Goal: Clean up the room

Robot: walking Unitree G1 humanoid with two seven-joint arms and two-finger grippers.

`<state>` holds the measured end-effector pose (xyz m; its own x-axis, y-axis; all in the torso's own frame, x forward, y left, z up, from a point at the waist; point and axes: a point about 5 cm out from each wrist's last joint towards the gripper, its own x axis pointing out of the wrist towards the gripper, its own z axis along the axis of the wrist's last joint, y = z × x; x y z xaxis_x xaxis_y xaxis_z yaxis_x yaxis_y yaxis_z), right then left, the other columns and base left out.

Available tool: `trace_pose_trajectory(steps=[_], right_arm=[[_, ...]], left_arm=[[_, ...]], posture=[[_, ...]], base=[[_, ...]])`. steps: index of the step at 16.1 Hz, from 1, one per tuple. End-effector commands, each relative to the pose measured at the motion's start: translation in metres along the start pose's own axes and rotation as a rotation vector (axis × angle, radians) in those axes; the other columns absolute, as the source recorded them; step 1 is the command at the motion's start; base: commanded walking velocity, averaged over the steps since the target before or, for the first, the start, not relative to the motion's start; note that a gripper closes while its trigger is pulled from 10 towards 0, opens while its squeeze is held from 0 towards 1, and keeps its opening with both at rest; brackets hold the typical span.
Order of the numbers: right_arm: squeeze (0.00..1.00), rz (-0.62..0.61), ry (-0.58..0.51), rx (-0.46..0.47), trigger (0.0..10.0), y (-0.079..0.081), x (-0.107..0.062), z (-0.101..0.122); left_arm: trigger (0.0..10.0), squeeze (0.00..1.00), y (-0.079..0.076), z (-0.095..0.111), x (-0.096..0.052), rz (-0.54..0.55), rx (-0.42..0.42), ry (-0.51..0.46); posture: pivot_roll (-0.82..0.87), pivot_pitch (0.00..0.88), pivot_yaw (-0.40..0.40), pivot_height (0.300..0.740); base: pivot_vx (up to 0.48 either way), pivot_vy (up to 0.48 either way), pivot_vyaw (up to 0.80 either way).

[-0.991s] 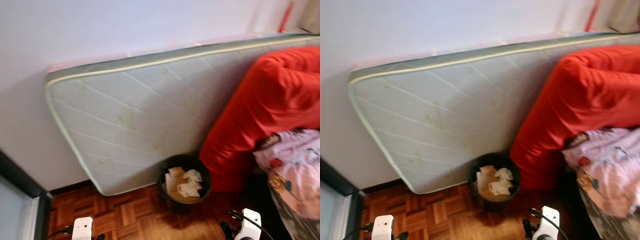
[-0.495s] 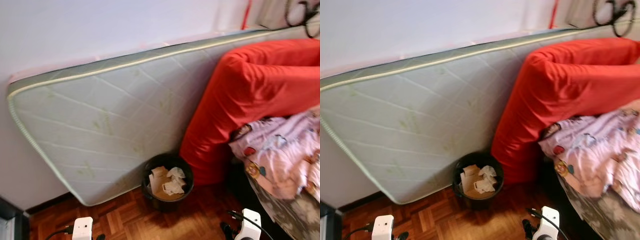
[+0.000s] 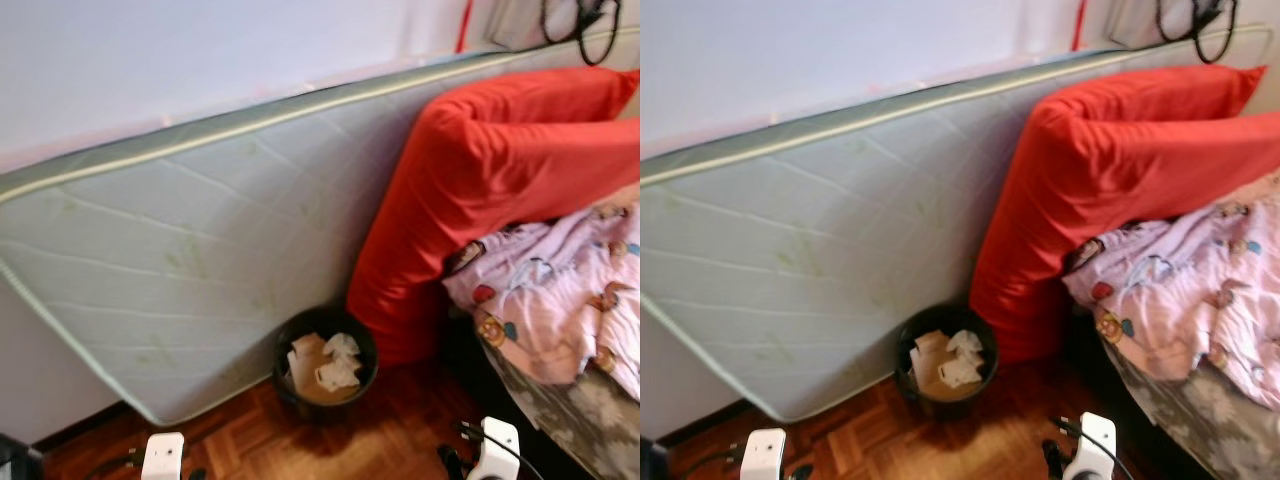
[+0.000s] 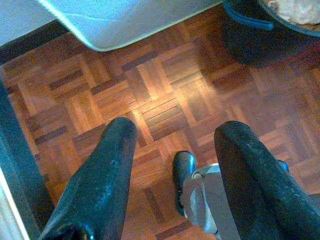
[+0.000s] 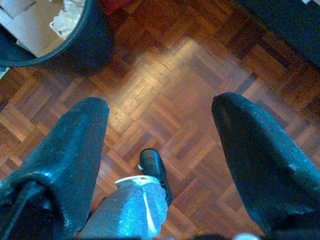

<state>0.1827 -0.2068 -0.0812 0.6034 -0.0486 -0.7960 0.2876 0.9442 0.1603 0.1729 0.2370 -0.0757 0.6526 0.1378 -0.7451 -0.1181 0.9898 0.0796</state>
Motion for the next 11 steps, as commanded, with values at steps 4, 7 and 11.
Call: trace_pose_trajectory(steps=[4, 7, 11], right_arm=[[0.00, -0.002, 0.008, -0.024, 10.0, -0.0023, -0.0004, -0.0002], [0.00, -0.006, 0.005, -0.013, 10.0, -0.0026, -0.0004, 0.0002], [0.00, -0.007, 0.003, -0.010, 10.0, -0.0021, -0.0001, 0.0011]], left_arm=[[10.0, 0.00, -0.0015, -0.0052, -0.0012, -0.005, 0.004, 0.018], [10.0, 0.00, -0.0016, -0.0048, -0.0010, -0.004, 0.003, 0.017], [10.0, 0.00, -0.0012, -0.0033, -0.0006, -0.002, 0.020, 0.013]], posture=[[0.10, 0.000, -0.021, 0.740], [0.10, 0.005, -0.019, 0.740], [0.10, 0.014, -0.021, 0.740]], base=[[0.000, 0.000, -0.72], [0.000, 0.000, -0.71], [0.000, -0.120, -0.72]])
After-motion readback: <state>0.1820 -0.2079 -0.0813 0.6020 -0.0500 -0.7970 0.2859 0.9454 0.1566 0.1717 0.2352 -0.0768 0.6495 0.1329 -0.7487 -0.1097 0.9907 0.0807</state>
